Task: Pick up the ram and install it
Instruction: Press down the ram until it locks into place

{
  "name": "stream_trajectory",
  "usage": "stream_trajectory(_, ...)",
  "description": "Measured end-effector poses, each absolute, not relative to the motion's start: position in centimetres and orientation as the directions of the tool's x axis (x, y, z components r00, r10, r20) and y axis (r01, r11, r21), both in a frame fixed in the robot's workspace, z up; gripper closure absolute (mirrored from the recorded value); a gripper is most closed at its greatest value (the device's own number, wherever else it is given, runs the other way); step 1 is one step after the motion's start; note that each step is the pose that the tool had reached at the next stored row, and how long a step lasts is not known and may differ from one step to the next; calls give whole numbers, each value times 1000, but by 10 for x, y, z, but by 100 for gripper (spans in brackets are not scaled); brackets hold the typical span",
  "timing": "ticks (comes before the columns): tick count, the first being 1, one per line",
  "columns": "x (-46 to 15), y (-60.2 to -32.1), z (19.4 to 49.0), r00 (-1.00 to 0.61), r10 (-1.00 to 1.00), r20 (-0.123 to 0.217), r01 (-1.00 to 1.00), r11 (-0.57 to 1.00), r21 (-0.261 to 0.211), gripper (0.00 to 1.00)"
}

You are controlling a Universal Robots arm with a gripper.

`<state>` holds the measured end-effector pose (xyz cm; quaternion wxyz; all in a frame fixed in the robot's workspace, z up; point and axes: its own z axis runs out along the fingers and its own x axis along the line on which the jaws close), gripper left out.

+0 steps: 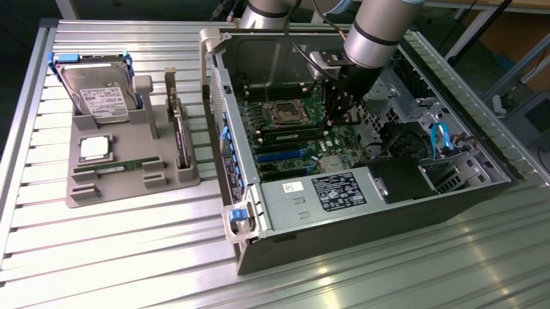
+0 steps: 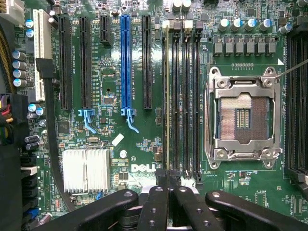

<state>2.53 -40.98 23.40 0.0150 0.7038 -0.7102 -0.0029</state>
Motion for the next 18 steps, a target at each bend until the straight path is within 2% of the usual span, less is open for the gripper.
stream_trajectory(18,25,-410,231,-9,-1000,17,-1000,9,25,90)
